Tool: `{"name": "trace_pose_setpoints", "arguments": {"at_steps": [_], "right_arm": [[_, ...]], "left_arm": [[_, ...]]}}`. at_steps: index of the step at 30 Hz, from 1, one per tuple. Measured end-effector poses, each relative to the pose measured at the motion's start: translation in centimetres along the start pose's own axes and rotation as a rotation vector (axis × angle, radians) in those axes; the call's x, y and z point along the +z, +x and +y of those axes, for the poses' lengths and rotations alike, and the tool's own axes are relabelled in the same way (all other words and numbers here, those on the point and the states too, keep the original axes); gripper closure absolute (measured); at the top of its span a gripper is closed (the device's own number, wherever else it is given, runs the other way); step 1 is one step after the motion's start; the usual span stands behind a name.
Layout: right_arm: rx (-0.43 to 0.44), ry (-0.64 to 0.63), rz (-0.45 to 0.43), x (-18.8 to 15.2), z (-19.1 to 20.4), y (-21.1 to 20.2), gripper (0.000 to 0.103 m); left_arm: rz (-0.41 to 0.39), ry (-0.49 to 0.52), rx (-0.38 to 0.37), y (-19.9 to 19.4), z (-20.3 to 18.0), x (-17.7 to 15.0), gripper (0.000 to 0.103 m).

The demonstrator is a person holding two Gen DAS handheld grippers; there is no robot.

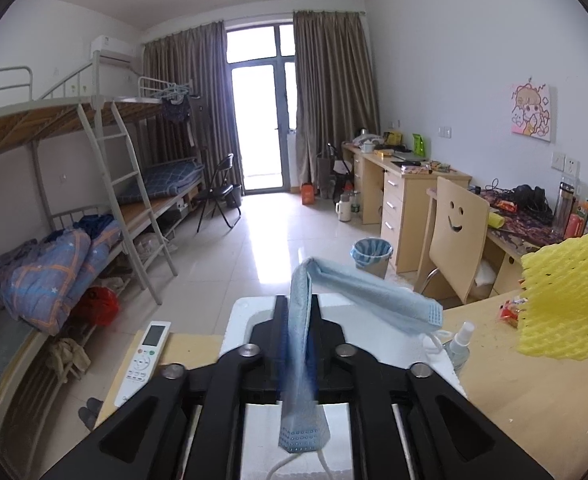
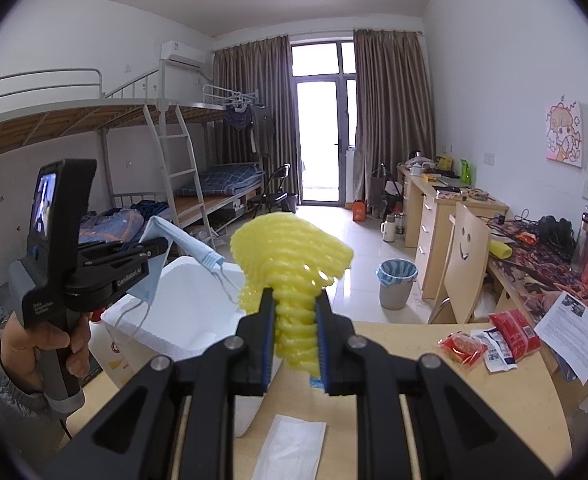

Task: Organize soft objects
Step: 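Open the left tool to drop the mask into the foam box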

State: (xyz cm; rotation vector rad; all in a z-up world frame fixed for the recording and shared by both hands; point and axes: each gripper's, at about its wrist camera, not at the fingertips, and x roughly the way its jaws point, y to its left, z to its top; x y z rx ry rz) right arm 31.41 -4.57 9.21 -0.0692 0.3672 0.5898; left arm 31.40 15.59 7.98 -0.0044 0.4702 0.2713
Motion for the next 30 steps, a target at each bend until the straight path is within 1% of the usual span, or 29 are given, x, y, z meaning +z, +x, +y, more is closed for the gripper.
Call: {"name": "trace_pose_setpoints", "arguments": {"at_steps": [1,2,3,4,5,6,7,9,15,20,23,30], "right_arm": [[-0.001,0.0,-0.001,0.0,0.0,0.0,0.081],[-0.002,0.0,-0.001,-0.1,0.0,0.0,0.081],[0.0,0.0,0.002,-0.1,0.1,0.1,0.081],[0.0,-0.001,0.003,-0.1,0.1,0.1,0.081],[0.0,-0.002,0.004,-0.1,0.2,0.1,0.081],[0.001,-0.001,0.003,-0.1,0.2,0.1,0.081],[0.0,0.0,0.002,-0.1,0.2,0.2,0.081],[0.002,0.0,0.003,-0.1,0.2,0.3,0.081],[0.014,-0.003,0.012,-0.1,0.3,0.7,0.081],[0.036,-0.011,0.022,-0.1,0.8,1.7,0.081],[0.057,-0.018,0.031,0.0,1.3,2.3,0.081],[0.112,-0.044,0.047,0.3,3.2,3.8,0.081]], "left_arm": [[0.0,-0.002,-0.001,0.1,0.0,-0.1,0.059],[-0.004,-0.004,0.006,0.0,0.1,-0.1,0.043],[-0.009,-0.005,0.011,-0.1,0.1,-0.2,0.017],[-0.022,-0.008,0.02,-0.2,0.2,-0.2,0.009],[-0.041,-0.013,0.028,-0.5,0.2,-0.2,0.009],[-0.066,-0.018,0.039,-0.8,0.3,-0.2,0.006],[-0.072,-0.019,0.044,-1.0,0.3,-0.1,0.001],[-0.072,-0.022,0.032,-1.2,0.4,-0.1,0.001],[-0.083,-0.013,0.029,-2.0,0.4,-0.2,0.001],[-0.12,-0.017,0.033,-3.7,1.4,-0.2,0.001],[-0.142,-0.02,0.057,-4.6,2.1,-0.1,0.001],[-0.153,-0.04,0.091,-6.0,4.1,-0.4,0.001]]}}
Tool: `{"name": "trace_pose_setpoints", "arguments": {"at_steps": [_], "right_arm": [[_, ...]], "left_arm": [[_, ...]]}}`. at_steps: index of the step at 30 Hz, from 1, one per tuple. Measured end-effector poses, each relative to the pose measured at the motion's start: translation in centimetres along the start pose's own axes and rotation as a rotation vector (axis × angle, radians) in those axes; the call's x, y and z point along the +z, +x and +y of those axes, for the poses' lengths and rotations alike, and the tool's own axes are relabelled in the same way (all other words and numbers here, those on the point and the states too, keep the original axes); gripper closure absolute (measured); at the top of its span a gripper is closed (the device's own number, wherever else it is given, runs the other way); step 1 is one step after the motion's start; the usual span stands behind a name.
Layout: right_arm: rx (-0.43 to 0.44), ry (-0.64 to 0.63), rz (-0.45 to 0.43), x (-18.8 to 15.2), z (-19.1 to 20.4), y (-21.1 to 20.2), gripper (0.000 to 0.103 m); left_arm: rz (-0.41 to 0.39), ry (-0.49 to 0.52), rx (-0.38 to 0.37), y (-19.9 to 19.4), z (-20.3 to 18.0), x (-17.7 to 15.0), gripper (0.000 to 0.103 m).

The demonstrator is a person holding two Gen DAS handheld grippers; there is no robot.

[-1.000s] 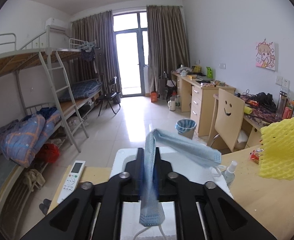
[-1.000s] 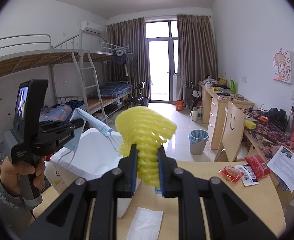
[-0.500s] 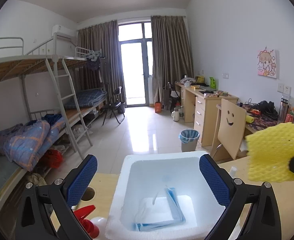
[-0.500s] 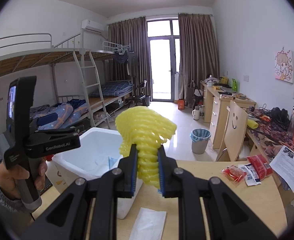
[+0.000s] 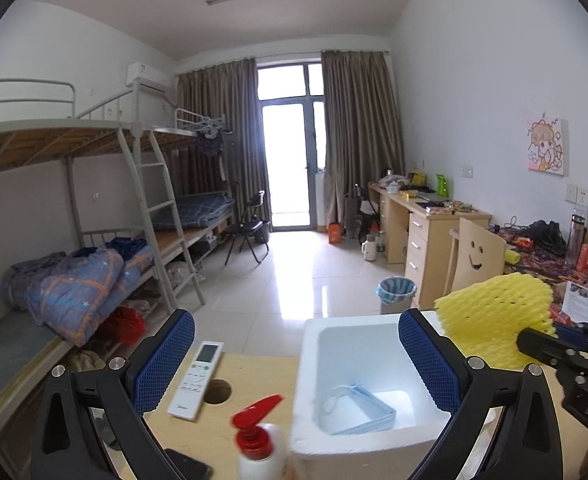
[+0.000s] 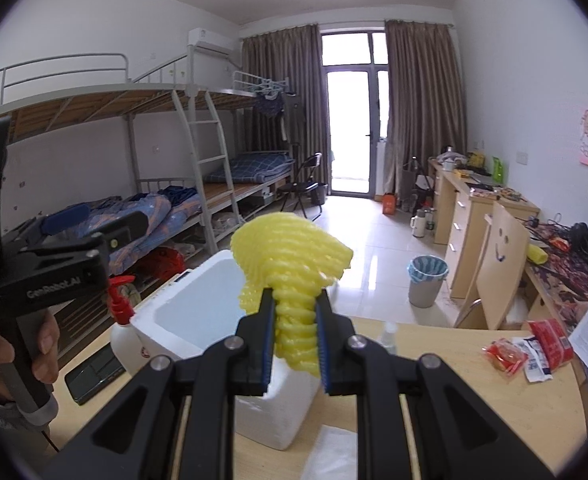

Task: Organize soft objects
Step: 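Open the left tool to drop the mask into the foam box, then lower the yellow net into the foam box and open the right tool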

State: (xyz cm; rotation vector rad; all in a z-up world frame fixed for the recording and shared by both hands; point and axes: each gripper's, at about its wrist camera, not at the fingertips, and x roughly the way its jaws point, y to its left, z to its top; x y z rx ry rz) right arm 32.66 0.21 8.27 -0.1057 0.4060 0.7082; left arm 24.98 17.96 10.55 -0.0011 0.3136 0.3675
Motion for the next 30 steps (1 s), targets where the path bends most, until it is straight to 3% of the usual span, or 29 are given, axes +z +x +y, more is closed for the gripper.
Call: {"name": "trace_pose_setpoints", "arguments": {"at_steps": [12,24,25,27,30], "right_arm": [[0.081,-0.02,0.034,0.4,2.0,3.1,0.081],[0.072,-0.02,0.062,0.0,2.4,3.9,0.08],[0.07,-0.019,0.064,0.1,2.4,4.0,0.078],[0.085,-0.014,0.068,0.3,2.6,4.1,0.059],[0.081,-0.021,0.067,0.3,2.9,4.2,0.04]], "left_arm": [[0.003,-0.005,0.069,-1.3,2.7,-0.7,0.001],[-0.008,-0.017,0.087,-2.1,3.3,-0.8,0.001],[-0.011,-0.018,0.09,-2.2,3.3,-0.8,0.001],[-0.009,-0.019,0.088,-2.2,3.5,-0.9,0.001],[-0.008,-0.023,0.091,-2.3,3.7,-1.0,0.001]]}}
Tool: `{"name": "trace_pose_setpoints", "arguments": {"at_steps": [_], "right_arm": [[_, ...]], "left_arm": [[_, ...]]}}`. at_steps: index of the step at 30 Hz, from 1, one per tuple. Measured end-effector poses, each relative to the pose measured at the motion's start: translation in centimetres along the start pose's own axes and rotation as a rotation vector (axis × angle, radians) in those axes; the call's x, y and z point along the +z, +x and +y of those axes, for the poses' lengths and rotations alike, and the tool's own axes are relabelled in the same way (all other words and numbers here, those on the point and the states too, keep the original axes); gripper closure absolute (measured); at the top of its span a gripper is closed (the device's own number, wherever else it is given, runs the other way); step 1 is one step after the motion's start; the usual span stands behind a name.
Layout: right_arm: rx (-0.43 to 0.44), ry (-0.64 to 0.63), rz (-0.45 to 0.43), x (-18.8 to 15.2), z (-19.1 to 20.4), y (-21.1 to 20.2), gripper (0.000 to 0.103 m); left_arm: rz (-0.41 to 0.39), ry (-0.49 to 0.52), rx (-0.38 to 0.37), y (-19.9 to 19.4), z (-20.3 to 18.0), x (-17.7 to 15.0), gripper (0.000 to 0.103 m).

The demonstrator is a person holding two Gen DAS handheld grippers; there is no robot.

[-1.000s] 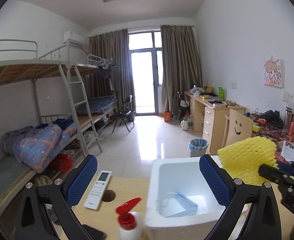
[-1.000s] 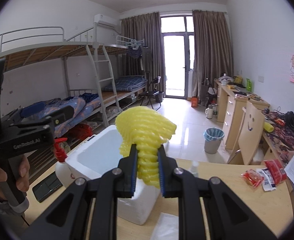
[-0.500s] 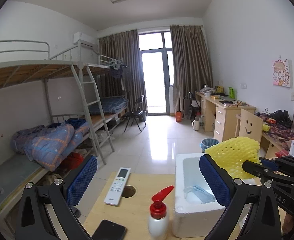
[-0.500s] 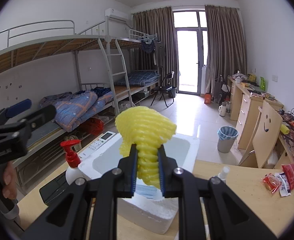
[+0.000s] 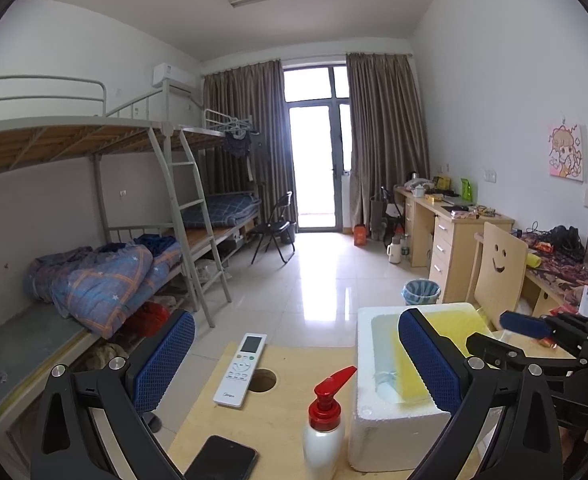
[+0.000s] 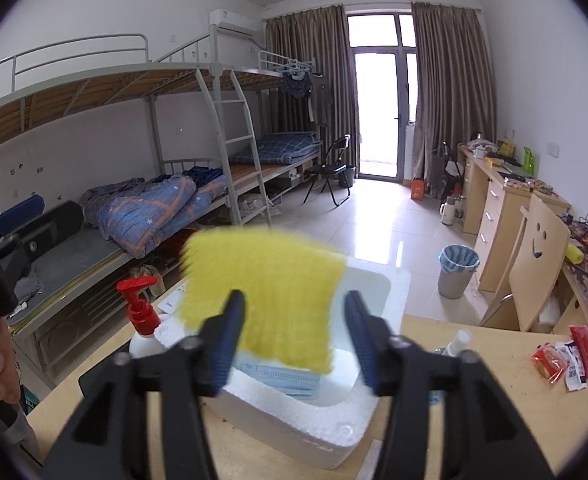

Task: Organize soft objects
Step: 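Lower the yellow net into the foam box and open the right tool, then move both tools back toward the grey sock on the table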

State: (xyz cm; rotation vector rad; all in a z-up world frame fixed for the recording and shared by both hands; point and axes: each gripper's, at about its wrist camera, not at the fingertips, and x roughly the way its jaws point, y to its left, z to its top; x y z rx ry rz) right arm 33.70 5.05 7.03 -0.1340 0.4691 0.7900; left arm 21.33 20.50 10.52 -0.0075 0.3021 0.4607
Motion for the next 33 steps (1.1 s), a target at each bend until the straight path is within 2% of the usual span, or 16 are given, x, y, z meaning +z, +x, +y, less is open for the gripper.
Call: {"name": "trace_pose_setpoints", "arguments": {"at_steps": [4,16,22,26,33], "right_arm": [[-0.013,0.004,0.004,0.0,-0.1,0.0,0.033],[-0.041,0.014,-0.03,0.4,-0.1,-2.1,0.031],[-0.059,0.012,-0.073,0.6,0.2,-5.2,0.019],[-0.07,0.018,-0.105,0.4,0.3,-7.5,0.002],[-0.101,0.011,-0.156,-0.4,0.7,-11.5,0.0]], "left_arm": [[0.005,-0.002,0.005,0.1,0.1,-0.1,0.001],[0.0,0.006,-0.008,-1.0,0.0,0.1,0.001],[-0.016,0.009,-0.026,-3.1,-0.4,0.3,0.001],[-0.026,0.009,-0.043,-4.4,-0.7,0.6,0.001],[-0.069,0.012,-0.087,-7.8,-1.4,0.7,0.001]]}}
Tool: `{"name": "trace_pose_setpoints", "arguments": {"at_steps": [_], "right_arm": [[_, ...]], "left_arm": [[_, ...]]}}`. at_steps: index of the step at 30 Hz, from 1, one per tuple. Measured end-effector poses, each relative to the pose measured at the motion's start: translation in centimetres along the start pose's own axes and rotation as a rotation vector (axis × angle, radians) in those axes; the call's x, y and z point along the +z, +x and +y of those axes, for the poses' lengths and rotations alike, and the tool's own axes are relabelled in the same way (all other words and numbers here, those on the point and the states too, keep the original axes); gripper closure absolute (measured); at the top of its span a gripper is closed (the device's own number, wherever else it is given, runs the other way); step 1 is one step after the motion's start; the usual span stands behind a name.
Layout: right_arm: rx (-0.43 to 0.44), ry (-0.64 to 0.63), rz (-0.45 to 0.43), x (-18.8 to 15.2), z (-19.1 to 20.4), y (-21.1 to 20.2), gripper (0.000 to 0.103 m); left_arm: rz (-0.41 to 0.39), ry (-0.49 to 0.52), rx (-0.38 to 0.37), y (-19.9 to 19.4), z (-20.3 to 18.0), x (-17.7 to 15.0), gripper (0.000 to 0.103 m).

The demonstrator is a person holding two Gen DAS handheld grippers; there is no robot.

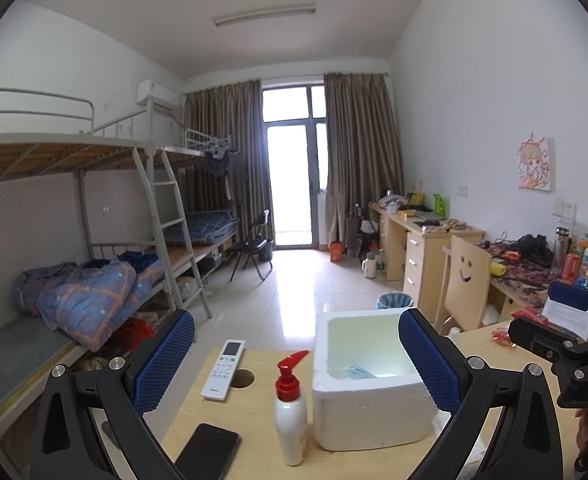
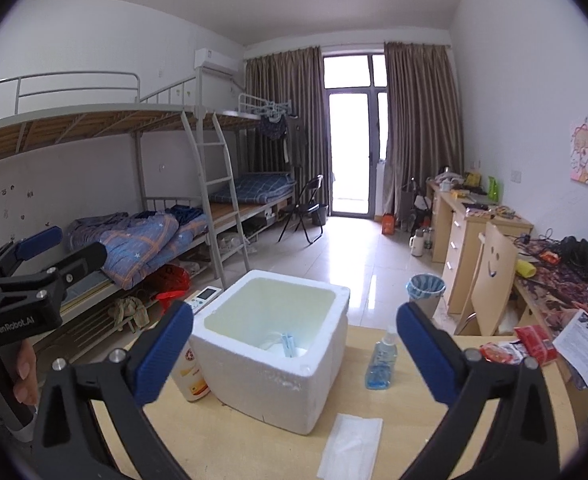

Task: Organize soft objects
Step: 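Move both tools back toward the grey sock on the table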

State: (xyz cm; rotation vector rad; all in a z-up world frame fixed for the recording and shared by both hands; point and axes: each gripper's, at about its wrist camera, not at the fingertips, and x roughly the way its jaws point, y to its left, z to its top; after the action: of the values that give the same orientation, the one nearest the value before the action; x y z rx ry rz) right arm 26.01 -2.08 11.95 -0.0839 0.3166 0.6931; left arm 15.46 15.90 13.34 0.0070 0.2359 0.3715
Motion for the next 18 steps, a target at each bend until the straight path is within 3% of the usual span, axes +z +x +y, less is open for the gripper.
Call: {"name": "trace_pose_setpoints", "arguments": {"at_steps": [18], "right_arm": [[-0.065,-0.01,-0.106,-2.1,-0.4,-8.8,0.0]], "left_arm": [[-0.081,0.038,-0.042,-7.8,-2.4,-0.7,0.001]]}}
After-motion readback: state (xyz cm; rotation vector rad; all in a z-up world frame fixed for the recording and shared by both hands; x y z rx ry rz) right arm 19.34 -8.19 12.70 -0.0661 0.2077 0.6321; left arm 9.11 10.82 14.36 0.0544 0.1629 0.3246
